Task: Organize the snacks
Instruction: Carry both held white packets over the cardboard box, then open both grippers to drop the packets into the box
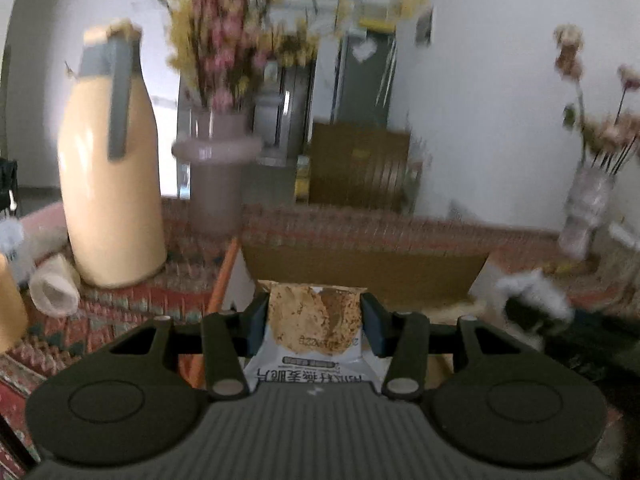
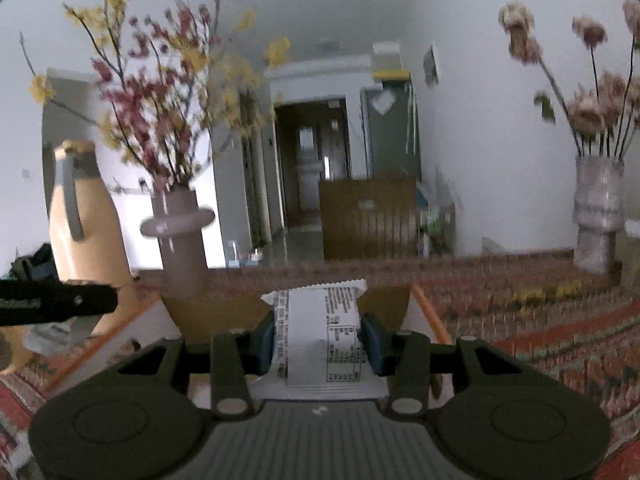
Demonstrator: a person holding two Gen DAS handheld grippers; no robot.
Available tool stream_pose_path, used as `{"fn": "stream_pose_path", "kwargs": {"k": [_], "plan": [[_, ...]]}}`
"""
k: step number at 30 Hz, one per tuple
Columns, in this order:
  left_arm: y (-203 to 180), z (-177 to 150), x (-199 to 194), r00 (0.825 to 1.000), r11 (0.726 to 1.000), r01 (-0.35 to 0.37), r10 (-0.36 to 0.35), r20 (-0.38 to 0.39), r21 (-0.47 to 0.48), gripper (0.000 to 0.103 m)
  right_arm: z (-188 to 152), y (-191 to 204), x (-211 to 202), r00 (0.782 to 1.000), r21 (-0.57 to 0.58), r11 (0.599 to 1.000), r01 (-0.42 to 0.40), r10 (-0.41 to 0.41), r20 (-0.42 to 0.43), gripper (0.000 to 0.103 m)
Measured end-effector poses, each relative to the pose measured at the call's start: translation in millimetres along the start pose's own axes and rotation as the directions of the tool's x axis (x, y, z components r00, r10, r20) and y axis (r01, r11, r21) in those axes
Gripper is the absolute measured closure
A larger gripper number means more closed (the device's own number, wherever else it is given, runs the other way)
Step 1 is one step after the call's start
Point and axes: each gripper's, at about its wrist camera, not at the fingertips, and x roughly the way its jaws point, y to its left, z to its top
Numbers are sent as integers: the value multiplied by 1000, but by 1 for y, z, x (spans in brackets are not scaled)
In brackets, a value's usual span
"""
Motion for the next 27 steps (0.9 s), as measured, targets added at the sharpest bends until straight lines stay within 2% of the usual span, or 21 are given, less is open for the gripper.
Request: {"fn": "stream_pose_path", "kwargs": {"k": [8,10,11,12,13,14,15,18,27], "plan": [[2,-5,-4,1000,1000,-3,3,13,-3,53,-6,3,1,1000,-13,1000,-7,7,-21,60],[2,-6,-4,1000,1000,-15,16,18,-12,39,-7,4,3,999,-13,1000,-7,7,-32,58],[2,-5,-4,1000,1000,-13,13,25,-23,18,-8,4,3,1000,-11,1000,-6,5,-31,55],[4,-5,-5,999,999,-17,18,36,-34,2,-9,4,3,1000,-9,1000,-3,3,-29,42],[5,-4,-6,998,999,-32,34,52,-40,0,-9,4,2,1000,-6,1000,3,-4,-24,33],[6,-4,-9,997,998,-36,39,67,-44,0,-9,3,1,1000,-2,1000,12,-12,-18,15],[6,-3,-11,997,998,-30,33,73,-46,0,-9,2,0,1000,5,1000,24,-23,-10,3],[4,-4,-9,996,998,-55,58,72,-42,0,-8,-2,-2,999,31,999,37,-37,3,0],[5,-6,-12,995,997,-55,58,75,-47,0,-7,-4,-2,998,47,997,58,-58,6,0]]}}
